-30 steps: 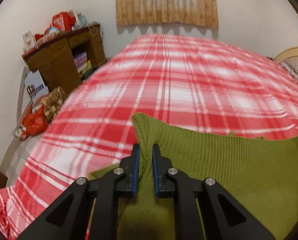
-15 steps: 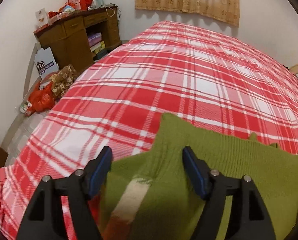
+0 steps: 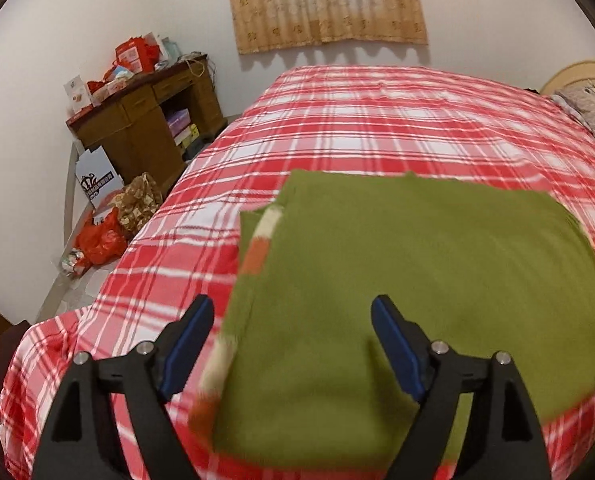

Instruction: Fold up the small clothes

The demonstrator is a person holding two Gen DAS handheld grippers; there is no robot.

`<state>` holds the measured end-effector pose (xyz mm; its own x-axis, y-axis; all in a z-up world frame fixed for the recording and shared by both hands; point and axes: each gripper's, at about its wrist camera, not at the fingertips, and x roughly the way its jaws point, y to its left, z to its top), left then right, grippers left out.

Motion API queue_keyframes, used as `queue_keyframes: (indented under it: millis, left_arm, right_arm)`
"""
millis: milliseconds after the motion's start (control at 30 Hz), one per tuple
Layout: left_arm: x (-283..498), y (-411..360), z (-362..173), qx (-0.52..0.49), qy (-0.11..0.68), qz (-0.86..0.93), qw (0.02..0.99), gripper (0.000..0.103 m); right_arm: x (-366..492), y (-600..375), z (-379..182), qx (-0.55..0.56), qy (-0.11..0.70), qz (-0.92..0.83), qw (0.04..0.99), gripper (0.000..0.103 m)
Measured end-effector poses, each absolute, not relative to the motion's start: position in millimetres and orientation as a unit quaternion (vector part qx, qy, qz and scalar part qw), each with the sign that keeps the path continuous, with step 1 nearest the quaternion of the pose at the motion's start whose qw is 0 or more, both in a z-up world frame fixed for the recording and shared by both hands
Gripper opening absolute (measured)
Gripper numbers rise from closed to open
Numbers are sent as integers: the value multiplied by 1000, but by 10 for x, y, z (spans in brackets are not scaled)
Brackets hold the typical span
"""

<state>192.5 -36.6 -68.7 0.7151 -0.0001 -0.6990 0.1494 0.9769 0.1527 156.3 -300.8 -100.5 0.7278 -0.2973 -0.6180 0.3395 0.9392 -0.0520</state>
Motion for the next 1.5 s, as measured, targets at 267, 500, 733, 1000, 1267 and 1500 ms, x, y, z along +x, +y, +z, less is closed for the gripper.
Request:
queue_keyframes:
  millis: [267,500,733,1000,1267,1500]
  left_arm:
    - [1711,-321,-535,102,354,-27,929,85]
    - [1547,-264,-468,111,331,-8,937,91]
    - [1508,-240,-430,111,325,3,939,91]
    - [1561,-208,-503,102,337,2,936,99]
    - [1676,142,-1003,-31,410,1,912,100]
    - [1798,167,-1316,-128,441,-9,888,103]
  right_arm:
    - [1485,-3032,-1433,44,362,-176,914,24]
    - [1352,-2910,-1247,27,341,-201,918,24]
    - [1304,-2600,-945,2,306,-165,938,24]
    - [1455,-2582,-1147,6,330,-144,933,24]
    - [1431,-2721,-1481,31,360,-141,922,25]
    - [1391,-2726,-1501,38,352,-135,925,26]
